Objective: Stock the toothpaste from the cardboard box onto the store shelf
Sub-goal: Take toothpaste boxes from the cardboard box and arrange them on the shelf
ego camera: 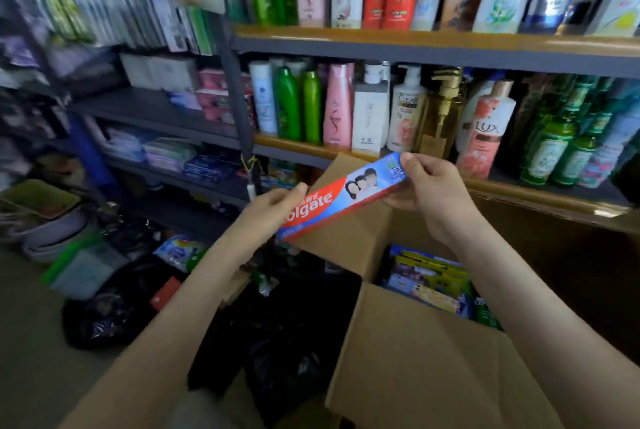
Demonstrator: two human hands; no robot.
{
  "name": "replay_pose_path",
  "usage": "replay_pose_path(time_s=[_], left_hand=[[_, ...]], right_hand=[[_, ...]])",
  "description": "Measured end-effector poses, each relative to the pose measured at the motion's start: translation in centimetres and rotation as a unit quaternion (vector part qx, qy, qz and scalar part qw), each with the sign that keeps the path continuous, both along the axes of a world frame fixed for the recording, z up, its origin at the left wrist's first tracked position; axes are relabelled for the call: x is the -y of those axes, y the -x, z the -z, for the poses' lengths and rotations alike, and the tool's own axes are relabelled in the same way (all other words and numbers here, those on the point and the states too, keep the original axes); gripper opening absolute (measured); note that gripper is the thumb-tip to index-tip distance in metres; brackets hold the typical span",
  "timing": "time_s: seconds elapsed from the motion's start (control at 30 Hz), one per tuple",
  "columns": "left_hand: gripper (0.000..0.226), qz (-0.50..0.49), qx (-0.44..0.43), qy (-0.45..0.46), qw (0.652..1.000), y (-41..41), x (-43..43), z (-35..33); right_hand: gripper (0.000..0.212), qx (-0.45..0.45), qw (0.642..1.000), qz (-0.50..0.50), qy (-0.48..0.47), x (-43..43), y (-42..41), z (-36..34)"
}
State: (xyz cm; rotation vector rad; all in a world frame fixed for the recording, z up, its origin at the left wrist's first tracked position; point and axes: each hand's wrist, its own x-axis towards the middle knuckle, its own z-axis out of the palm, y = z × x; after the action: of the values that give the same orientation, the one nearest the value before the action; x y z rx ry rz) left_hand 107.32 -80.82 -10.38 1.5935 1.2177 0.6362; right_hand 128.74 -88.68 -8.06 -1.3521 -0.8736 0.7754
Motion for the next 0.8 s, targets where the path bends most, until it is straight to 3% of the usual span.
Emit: replay_pose_path(time_s=[0.1,0.23,0.37,0.5,0.63,0.8], left_hand=[[0.037,-0.119,0.11,0.09,0.983,3.7,-0.7,2.1],[0.041,-0.192,0.177,0.084,0.962,8.3,-3.5,4.9],[0.034,-0.235,0.161,0.071,0.956,15.4,-9.1,6.4],[0.036,-0.259,0.114,0.027,0.959,22.7,-15.8,7.9],[0.032,-0.232,0.054,0.01,0.971,27.5,-21.8,8.2],[0.035,-0.195,0.005,0.019,0.981,28.9,-28.7,9.0]], right_hand=[[0.026,-0.039,0.999,0.016,0.02,-3.2,2.7,1.1],[0.024,-0.03,0.999,0.006,0.038,-8.3,8.3,2.7],[0.019,0.086,0.994,-0.021,0.067,-14.9,14.8,4.4],[0.021,0.261,0.95,-0.106,0.136,-21.1,20.3,6.5],[0.026,0.235,0.926,-0.215,0.204,-25.1,24.2,8.6],[0.036,0.266,0.889,-0.245,0.282,-30.2,26.0,10.7]])
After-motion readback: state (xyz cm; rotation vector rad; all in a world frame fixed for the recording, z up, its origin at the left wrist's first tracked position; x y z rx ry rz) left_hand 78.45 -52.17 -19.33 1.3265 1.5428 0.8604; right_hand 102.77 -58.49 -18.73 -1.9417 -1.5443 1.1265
